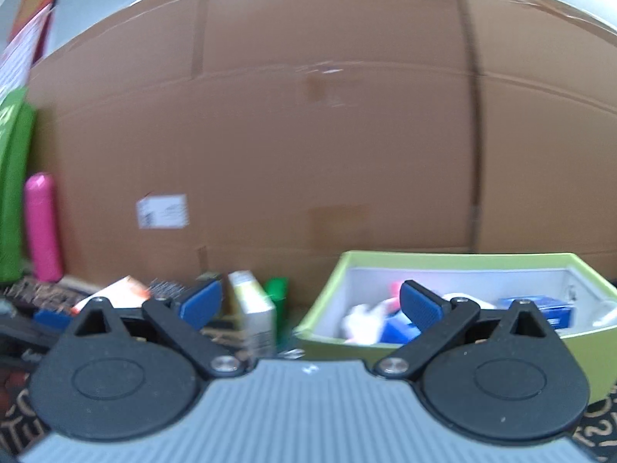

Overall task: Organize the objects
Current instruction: 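Grasp the orange-and-white box with left tool while right tool grasps yellow-and-white box, then carry both boxes over the shoe box and open both tools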

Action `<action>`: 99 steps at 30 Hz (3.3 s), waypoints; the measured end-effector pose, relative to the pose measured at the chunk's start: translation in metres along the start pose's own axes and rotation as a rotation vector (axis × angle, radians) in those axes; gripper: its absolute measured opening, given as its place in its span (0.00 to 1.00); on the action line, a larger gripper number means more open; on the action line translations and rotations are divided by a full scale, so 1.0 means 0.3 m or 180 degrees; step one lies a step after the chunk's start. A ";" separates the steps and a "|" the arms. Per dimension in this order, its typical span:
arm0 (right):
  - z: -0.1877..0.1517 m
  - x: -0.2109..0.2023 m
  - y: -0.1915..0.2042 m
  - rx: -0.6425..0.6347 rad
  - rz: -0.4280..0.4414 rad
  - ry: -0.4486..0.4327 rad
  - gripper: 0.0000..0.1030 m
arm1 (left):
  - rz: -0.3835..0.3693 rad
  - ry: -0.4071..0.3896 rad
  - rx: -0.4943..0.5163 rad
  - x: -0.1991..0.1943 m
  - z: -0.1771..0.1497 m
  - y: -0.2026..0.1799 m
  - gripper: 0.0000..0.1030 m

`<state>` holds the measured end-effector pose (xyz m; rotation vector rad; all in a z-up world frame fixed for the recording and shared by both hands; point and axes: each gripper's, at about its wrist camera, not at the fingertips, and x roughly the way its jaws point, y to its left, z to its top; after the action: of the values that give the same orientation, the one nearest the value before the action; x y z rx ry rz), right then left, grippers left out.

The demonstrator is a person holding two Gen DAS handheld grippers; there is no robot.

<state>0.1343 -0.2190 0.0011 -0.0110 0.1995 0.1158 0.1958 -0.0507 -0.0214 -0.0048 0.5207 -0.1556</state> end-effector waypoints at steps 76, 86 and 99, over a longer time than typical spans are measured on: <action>-0.128 0.016 0.101 -0.0660 0.0434 0.1285 0.67 | -0.0786 0.0535 -0.0042 -0.072 -0.014 0.030 0.81; -0.141 0.020 0.095 -0.0679 0.0469 0.1369 0.66 | -0.0582 0.0676 0.0258 -0.005 -0.022 -0.014 0.72; -0.141 0.038 0.089 -0.0389 0.0726 0.1470 0.72 | -0.0081 0.0630 0.0432 -0.019 -0.034 0.073 0.83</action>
<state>0.1338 -0.1921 -0.0425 -0.1376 0.6554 0.3534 0.1892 -0.0277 -0.0285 0.1376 0.7070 -0.2175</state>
